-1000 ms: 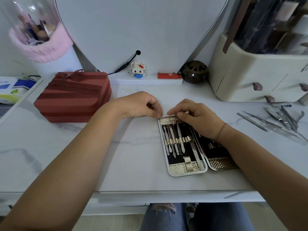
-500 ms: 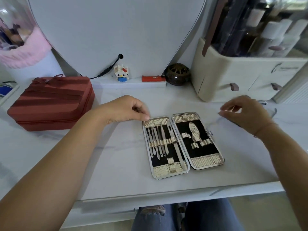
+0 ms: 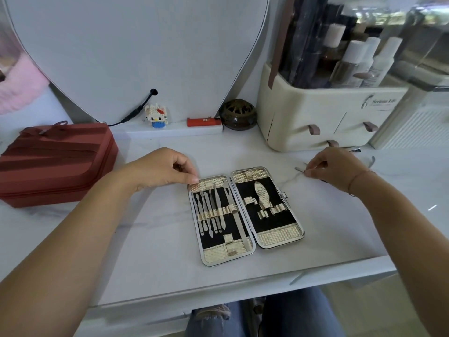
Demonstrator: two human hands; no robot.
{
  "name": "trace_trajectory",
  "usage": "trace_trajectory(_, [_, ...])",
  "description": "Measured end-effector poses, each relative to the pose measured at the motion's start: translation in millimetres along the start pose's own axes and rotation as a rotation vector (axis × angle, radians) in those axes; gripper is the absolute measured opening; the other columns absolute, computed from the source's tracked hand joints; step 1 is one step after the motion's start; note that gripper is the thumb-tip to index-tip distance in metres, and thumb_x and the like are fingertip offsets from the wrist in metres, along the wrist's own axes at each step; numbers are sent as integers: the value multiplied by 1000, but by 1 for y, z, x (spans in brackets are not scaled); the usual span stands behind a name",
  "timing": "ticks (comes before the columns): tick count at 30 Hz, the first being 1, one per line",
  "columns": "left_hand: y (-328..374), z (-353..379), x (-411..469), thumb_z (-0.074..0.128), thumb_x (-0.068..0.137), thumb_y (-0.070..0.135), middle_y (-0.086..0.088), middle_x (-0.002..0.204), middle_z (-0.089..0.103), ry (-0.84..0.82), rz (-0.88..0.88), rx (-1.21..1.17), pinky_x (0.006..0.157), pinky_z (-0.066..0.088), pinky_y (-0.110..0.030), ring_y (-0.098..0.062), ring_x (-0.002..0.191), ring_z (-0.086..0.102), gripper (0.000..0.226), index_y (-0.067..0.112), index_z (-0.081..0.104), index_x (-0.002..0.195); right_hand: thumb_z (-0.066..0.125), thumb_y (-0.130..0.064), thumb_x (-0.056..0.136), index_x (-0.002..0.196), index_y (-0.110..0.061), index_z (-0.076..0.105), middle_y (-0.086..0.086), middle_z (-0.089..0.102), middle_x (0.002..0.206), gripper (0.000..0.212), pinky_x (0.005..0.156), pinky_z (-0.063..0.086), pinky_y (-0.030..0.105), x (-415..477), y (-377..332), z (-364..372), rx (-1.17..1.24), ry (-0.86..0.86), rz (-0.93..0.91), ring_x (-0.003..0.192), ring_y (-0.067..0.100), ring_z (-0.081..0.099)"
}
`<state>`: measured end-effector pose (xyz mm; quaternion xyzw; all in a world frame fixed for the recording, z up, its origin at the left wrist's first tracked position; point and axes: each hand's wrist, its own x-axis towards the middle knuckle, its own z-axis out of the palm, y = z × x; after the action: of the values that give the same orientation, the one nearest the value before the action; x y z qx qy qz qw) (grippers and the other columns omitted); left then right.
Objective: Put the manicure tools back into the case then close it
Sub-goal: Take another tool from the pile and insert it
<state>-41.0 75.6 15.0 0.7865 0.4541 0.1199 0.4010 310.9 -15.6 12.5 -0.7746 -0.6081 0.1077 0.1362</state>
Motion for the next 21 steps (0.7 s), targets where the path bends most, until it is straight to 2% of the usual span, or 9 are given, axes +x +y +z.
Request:
trace_trajectory(6, [-1, -1, 1, 78, 76, 22, 16, 58, 63, -12, 5, -4, 50, 37, -5, 8, 51, 49, 5, 20, 74, 77, 71, -28, 77, 68, -28, 62, -3, 57, 71, 13, 56, 34, 19, -4, -8, -8, 26, -72, -6, 66, 9, 53])
trace_trajectory(10, [-1, -1, 1, 77, 76, 21, 16, 57, 62, -13, 7, -8, 50, 37, -5, 8, 50, 49, 4, 19, 74, 78, 71, -24, 78, 67, -27, 62, -2, 60, 71, 15, 69, 36, 22, -6, -13, -11, 24, -89, -26, 84, 9, 47])
trace_trajectory(14, [-1, -1, 0, 77, 76, 20, 14, 62, 62, -16, 8, -11, 50, 36, -4, 8, 51, 49, 5, 18, 74, 79, 72, -15, 76, 68, -20, 65, -1, 66, 71, 12, 59, 37, 15, -4, -16, -13, 46, -67, -68, 69, 8, 57])
trace_trajectory(18, [-2, -1, 0, 77, 77, 19, 10, 66, 62, -24, 7, -21, 51, 37, -5, 7, 51, 48, 5, 18, 73, 80, 69, -6, 76, 84, -18, 65, 1, 69, 69, 15, 62, 42, 20, -1, -13, -15, 163, -52, -59, 57, 10, 58])
trace_trajectory(21, [-3, -1, 1, 77, 76, 21, 9, 69, 64, -27, 5, -23, 53, 38, -6, 7, 52, 48, 6, 19, 73, 79, 68, -4, 78, 95, -19, 64, -2, 70, 67, 23, 61, 43, 13, -2, -25, -19, 237, 56, -104, 54, 0, 58])
